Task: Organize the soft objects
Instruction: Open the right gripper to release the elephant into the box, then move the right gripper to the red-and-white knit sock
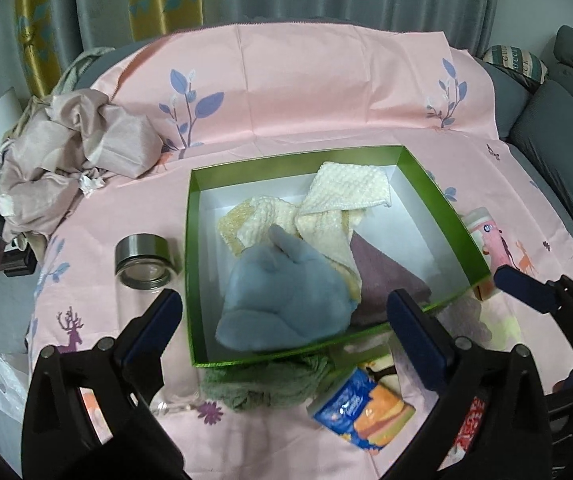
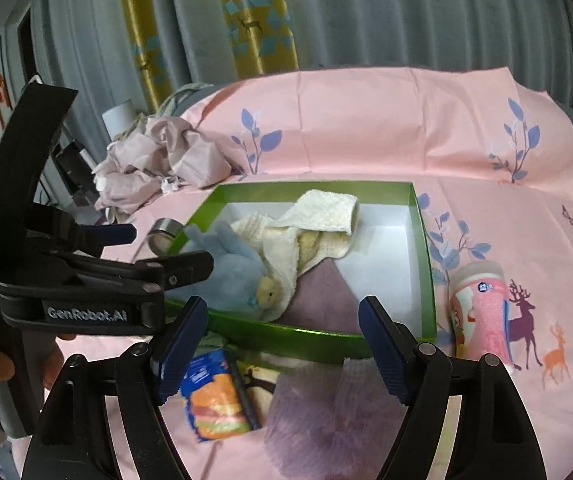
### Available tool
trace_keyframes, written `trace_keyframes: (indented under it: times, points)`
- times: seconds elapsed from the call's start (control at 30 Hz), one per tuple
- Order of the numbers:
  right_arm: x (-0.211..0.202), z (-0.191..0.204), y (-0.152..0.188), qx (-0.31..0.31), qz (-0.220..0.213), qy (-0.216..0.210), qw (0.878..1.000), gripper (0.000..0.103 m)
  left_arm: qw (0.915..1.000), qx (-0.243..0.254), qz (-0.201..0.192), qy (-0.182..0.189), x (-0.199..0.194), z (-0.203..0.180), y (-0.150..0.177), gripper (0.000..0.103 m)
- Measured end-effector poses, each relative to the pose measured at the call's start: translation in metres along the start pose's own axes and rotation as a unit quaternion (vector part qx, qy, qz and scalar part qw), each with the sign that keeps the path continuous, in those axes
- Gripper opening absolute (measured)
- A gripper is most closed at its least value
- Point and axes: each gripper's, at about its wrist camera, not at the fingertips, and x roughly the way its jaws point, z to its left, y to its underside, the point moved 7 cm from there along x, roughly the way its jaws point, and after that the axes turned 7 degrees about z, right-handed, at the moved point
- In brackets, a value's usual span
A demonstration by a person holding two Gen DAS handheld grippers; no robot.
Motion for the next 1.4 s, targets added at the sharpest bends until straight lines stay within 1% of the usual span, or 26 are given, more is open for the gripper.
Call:
trace_keyframes:
  times: [0.13, 0.23, 0.33, 0.43, 0.6, 0.87, 1.07, 1.17, 1.3, 1.4]
  points:
    - [-0.015, 0.005, 0.004, -0.001, -0.010, 0.006, 1.000, 0.079, 0.9997, 0.003, -0.019, -0.017, -0.018, 0.001, 0.006, 0.102]
    - [-0.024, 0.006, 0.007, -0.005, -0.014, 0.019, 1.000, 0.079, 0.9993, 0.001, -0.031, -0.022, -0.032, 0.002, 0.013, 0.102]
    - [-0.034, 0.007, 0.013, -0.005, -0.014, 0.028, 1.000, 0.079, 0.9989, -0.003, -0.035, -0.032, -0.042, 0.004, 0.022, 0.102]
    - [-0.042, 0.007, 0.021, -0.002, -0.014, 0.033, 0.999, 0.079, 0.9988, -0.009, -0.030, -0.036, -0.047, 0.006, 0.036, 0.102]
    - [-0.052, 0.008, 0.037, -0.002, -0.007, 0.044, 0.999, 0.079, 0.9993, -0.019, -0.023, -0.023, -0.052, 0.005, 0.064, 0.102]
    - [-0.059, 0.009, 0.066, 0.008, 0.006, 0.043, 0.999, 0.079, 0.9991, -0.041, -0.014, -0.003, -0.057, 0.004, 0.105, 0.102]
    - [-0.055, 0.003, 0.083, 0.024, 0.021, 0.042, 0.999, 0.079, 0.9990, -0.042, -0.009, 0.008, -0.058, 0.002, 0.119, 0.102]
    - [-0.054, 0.002, 0.089, 0.029, 0.024, 0.041, 0.998, 0.079, 0.9989, -0.040, -0.007, 0.021, -0.056, -0.003, 0.122, 0.102]
    - [-0.053, -0.001, 0.098, 0.030, 0.026, 0.045, 0.998, 0.079, 0.9986, -0.035, 0.009, 0.038, -0.047, -0.012, 0.129, 0.102]
    - [-0.052, -0.006, 0.107, 0.028, 0.032, 0.046, 0.998, 0.079, 0.9984, -0.030, 0.023, 0.042, -0.039, -0.019, 0.134, 0.102]
